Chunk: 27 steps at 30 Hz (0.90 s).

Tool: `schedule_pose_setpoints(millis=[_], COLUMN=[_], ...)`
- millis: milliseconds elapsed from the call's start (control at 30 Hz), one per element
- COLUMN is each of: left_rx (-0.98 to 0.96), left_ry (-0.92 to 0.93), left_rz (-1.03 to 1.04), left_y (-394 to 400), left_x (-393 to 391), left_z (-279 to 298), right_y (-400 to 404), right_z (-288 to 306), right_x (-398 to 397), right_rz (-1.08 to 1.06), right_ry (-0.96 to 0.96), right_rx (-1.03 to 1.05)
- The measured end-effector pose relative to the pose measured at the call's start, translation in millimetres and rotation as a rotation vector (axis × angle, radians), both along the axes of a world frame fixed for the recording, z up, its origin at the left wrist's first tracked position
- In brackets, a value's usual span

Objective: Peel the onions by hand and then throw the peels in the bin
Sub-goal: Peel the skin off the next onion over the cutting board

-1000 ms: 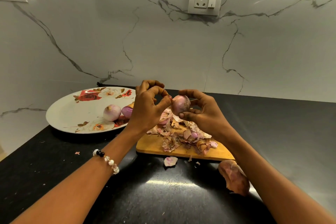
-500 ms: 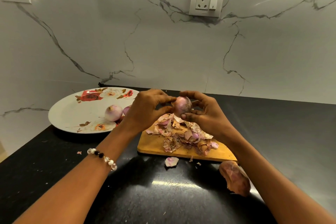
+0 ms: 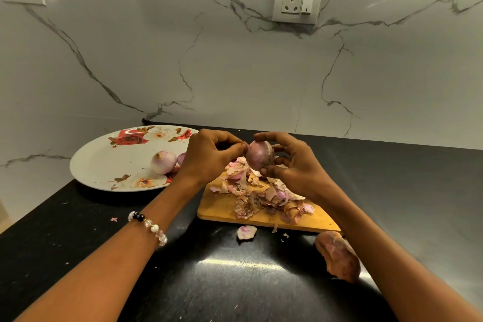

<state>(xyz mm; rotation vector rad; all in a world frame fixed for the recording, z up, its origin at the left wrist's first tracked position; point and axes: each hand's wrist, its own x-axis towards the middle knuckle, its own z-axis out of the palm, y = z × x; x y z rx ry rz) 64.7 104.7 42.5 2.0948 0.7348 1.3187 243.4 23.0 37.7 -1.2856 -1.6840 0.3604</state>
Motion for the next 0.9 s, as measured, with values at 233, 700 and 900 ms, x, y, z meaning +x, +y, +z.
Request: schedule_pose_setpoints(millis=[233, 700, 900], left_rx=[-0.246, -0.104, -0.019], left_ry=[-0.093, -0.069, -0.042], left_rz=[-0.072, -0.093, -0.044], left_y=[-0.2, -4.1, 0.5], left_x=[3.0, 3.1, -0.6], left_z=[-0.9, 2.5, 4.3], right_y=[-5.5, -4.7, -5.1], right_z=[4.2, 5.3, 6.6], right_x=[-2.2, 4.8, 5.5], right_rz=[0.089, 0.195, 0.169], right_ry=[0.208, 0.735, 0.702], right_rx=[-0.045, -0.175, -0.181])
